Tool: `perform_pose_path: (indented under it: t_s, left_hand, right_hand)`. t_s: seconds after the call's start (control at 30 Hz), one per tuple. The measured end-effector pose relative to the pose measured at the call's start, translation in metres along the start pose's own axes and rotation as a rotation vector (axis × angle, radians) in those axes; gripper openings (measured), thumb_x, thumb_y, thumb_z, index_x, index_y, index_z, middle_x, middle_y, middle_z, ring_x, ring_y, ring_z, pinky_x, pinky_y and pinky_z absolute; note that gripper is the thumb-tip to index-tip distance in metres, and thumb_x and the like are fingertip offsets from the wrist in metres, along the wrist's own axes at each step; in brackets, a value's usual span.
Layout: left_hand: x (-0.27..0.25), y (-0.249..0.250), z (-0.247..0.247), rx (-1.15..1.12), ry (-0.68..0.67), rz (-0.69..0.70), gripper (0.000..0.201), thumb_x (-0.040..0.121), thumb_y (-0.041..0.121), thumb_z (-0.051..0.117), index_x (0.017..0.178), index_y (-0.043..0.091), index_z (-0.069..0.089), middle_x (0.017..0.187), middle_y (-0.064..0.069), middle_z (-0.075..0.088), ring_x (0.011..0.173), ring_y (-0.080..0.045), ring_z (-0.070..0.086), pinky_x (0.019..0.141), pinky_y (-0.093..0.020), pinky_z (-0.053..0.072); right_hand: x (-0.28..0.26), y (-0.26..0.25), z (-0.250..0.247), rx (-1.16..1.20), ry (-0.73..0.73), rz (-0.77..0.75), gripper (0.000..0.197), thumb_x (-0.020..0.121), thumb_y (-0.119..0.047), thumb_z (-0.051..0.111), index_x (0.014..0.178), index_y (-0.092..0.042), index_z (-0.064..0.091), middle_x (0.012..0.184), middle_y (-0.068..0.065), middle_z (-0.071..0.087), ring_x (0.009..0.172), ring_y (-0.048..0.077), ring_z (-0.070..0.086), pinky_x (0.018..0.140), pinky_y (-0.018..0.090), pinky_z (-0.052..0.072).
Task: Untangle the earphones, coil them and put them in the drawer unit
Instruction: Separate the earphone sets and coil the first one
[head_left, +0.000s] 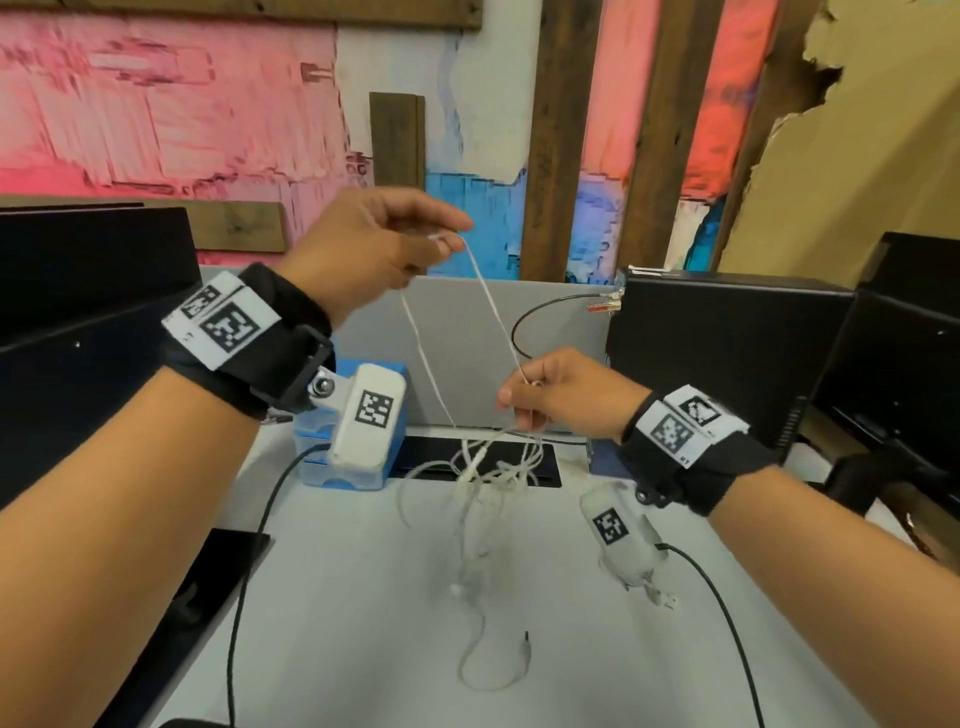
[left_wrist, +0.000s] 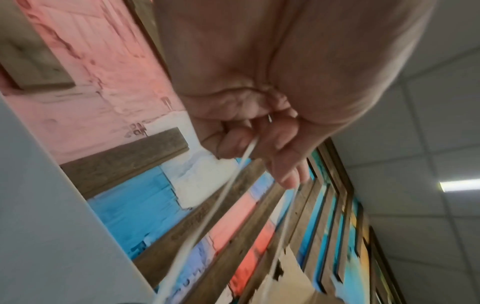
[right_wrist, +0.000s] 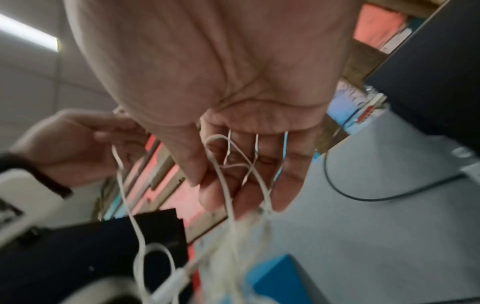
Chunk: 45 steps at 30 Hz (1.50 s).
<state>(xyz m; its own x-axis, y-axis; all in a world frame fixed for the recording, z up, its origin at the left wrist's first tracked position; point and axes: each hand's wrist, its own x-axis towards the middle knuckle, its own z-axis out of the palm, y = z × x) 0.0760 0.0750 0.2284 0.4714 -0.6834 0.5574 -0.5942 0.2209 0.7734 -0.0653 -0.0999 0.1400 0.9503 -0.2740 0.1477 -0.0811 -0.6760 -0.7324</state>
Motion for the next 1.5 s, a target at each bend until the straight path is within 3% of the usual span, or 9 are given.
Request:
perform_pose_path:
  t_s: [0.27, 0.43, 0.6, 0.7, 0.9, 1.07, 1.23, 1.4, 1.5]
  left_hand:
    - [0.012, -0.005, -0.035, -0.269, 0.356, -0.096, 0.021, 0.089, 0.006, 0.061, 0.095, 0.024, 0.07, 0.095, 0.005, 0.074, 0.044, -0.004, 0.037, 0.043, -0.019, 0.032]
    - [0.01, -0.01, -0.01, 0.132, 0.191, -0.238, 0.015, 0.087, 0.012, 0.066, 0.095, 0.022, 0.073, 0.09, 0.002, 0.073, 0.052, -0.008, 0.049, 0.053, -0.023, 0.042]
    - [-0.005, -0.062, 0.03, 0.489, -0.107, -0.278, 0.018, 0.086, 0.008, 0.067, 0.099, 0.02, 0.067, 0.102, -0.002, 0.068, 0.086, -0.018, 0.064, 0.073, -0.025, 0.051]
    - [-0.021, -0.079, 0.053, 0.368, 0.024, -0.187, 0.011, 0.083, 0.01, 0.068, 0.086, 0.021, 0.069, 0.09, -0.003, 0.07, 0.078, -0.017, 0.064, 0.076, -0.031, 0.054]
    - [-0.045, -0.075, 0.083, -0.107, 0.093, -0.125, 0.011, 0.084, 0.016, 0.074, 0.085, 0.019, 0.064, 0.087, -0.018, 0.069, 0.073, -0.024, 0.067, 0.063, -0.025, 0.049]
    - [-0.053, -0.081, 0.081, -0.171, -0.088, -0.265, 0.036, 0.075, 0.025, 0.082, 0.103, 0.015, 0.062, 0.094, -0.011, 0.074, 0.083, -0.025, 0.073, 0.075, -0.035, 0.057]
    - [-0.062, -0.091, 0.086, -0.217, -0.169, -0.312, 0.01, 0.088, 0.006, 0.068, 0.097, 0.006, 0.067, 0.066, -0.002, 0.068, 0.058, -0.018, 0.063, 0.066, -0.031, 0.057]
    - [-0.07, -0.092, 0.089, -0.224, -0.296, -0.33, 0.014, 0.086, 0.016, 0.071, 0.1, 0.012, 0.068, 0.056, 0.004, 0.049, 0.046, -0.009, 0.038, 0.046, -0.02, 0.034]
    - [-0.063, -0.085, 0.091, -0.162, -0.272, -0.322, 0.017, 0.094, 0.026, 0.063, 0.093, 0.012, 0.073, 0.055, 0.003, 0.046, 0.046, -0.01, 0.03, 0.043, -0.022, 0.025]
  right_hand:
    - [-0.006, 0.038, 0.007, -0.241, -0.005, 0.174, 0.032, 0.093, -0.039, 0.062, 0.078, -0.012, 0.073, 0.061, 0.004, 0.064, 0.056, 0.011, 0.059, 0.06, 0.029, 0.048]
    - [-0.008, 0.022, 0.008, -0.092, 0.059, 0.123, 0.034, 0.092, -0.047, 0.061, 0.071, -0.025, 0.077, 0.06, 0.009, 0.057, 0.049, 0.006, 0.048, 0.057, 0.023, 0.04]
    - [-0.006, -0.006, 0.002, -0.032, 0.13, 0.066, 0.036, 0.097, -0.04, 0.055, 0.092, -0.014, 0.079, 0.061, -0.021, 0.061, 0.053, -0.011, 0.054, 0.06, 0.013, 0.036]
    - [-0.004, -0.012, -0.002, 0.041, 0.215, 0.003, 0.029, 0.095, -0.028, 0.061, 0.087, -0.005, 0.076, 0.047, -0.015, 0.057, 0.044, -0.005, 0.048, 0.051, 0.005, 0.037]
    - [-0.008, -0.022, -0.001, 0.162, 0.209, -0.014, 0.014, 0.091, -0.006, 0.064, 0.087, 0.006, 0.069, 0.067, 0.006, 0.068, 0.045, -0.003, 0.055, 0.047, 0.008, 0.041]
    - [-0.01, -0.022, 0.001, 0.302, 0.258, 0.027, 0.015, 0.091, -0.006, 0.064, 0.096, 0.007, 0.068, 0.063, 0.006, 0.065, 0.045, 0.002, 0.056, 0.046, 0.012, 0.044]
    - [-0.009, -0.024, -0.003, 0.388, 0.29, 0.02, 0.01, 0.09, -0.015, 0.069, 0.094, -0.006, 0.069, 0.065, 0.002, 0.068, 0.051, 0.006, 0.055, 0.051, 0.018, 0.045]
    - [-0.014, -0.025, 0.001, 0.37, 0.104, -0.001, 0.022, 0.088, -0.014, 0.07, 0.108, -0.005, 0.066, 0.092, 0.012, 0.074, 0.077, 0.016, 0.066, 0.075, 0.032, 0.057]
    - [-0.015, -0.03, -0.002, 0.382, 0.228, -0.052, 0.021, 0.088, -0.011, 0.069, 0.107, -0.004, 0.067, 0.102, 0.016, 0.074, 0.084, 0.018, 0.067, 0.075, 0.032, 0.058]
